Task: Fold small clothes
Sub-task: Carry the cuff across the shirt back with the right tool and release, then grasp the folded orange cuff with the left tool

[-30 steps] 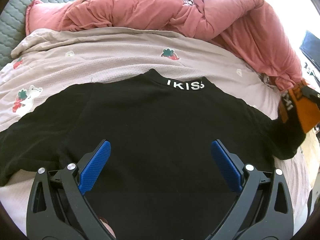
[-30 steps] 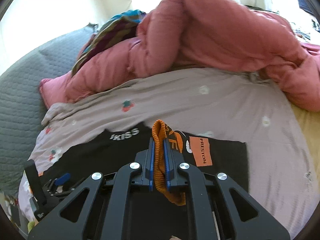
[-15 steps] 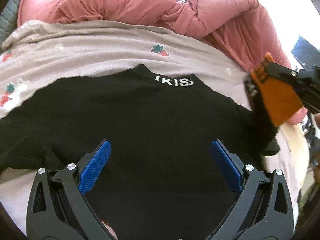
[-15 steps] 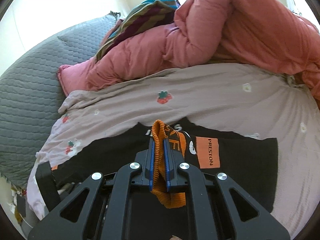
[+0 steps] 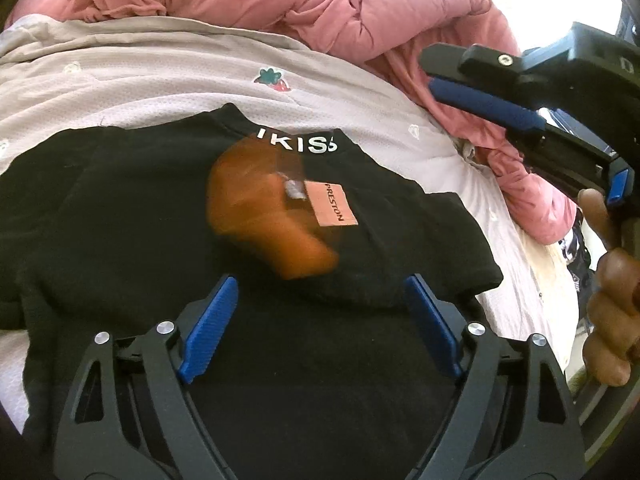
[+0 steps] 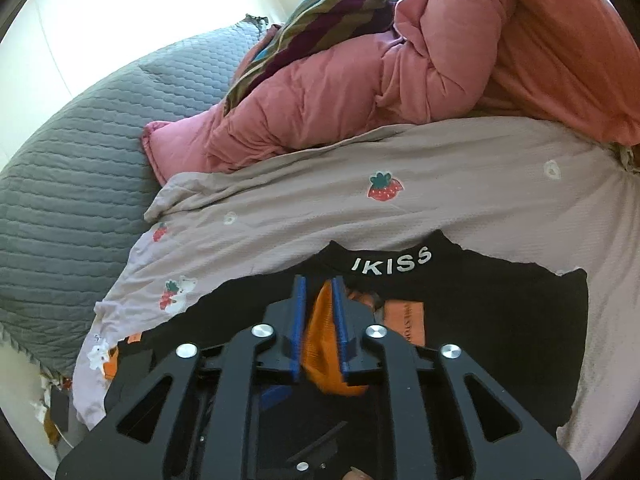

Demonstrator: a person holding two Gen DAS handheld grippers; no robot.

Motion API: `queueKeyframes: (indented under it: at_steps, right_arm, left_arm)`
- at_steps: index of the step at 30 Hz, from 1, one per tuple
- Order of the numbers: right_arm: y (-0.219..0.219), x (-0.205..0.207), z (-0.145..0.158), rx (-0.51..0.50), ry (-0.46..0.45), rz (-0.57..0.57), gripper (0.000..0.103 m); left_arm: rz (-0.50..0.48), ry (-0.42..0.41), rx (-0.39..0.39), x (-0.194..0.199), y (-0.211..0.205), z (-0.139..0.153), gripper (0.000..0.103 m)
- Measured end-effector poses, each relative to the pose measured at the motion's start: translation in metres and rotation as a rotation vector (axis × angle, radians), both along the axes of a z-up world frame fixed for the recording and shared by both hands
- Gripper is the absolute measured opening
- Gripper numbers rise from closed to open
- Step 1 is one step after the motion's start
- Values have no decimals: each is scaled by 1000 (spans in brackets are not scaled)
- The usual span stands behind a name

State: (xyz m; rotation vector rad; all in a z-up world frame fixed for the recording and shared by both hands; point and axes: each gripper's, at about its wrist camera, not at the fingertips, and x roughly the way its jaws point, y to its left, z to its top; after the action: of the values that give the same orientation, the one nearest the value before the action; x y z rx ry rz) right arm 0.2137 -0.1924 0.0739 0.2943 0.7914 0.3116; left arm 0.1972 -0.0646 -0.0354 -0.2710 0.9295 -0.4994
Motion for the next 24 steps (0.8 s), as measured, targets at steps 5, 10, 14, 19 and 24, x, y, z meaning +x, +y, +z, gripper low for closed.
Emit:
queueKeyframes:
  at_steps: [5, 10, 14, 19, 24]
  right_arm:
    - [-21, -5, -9, -14, 15, -47, 31]
    - [-58, -20, -22, -50, 33, -140, 38]
    - [-82, -38, -30, -113, 28, -202, 43]
    - [-107, -56, -38, -234, 24, -284, 47]
    - [-119, -64, -42, -336, 19, -344, 48]
  left_arm:
    - [31, 33, -23, 9, 8, -9, 69]
    - [77, 90, -102, 22, 21, -24, 55]
    - [94, 101, -126, 29, 24, -27, 47]
    - [91, 90, -126, 35, 22, -28, 20]
    - [72, 34, -126, 31, 24, -15, 8]
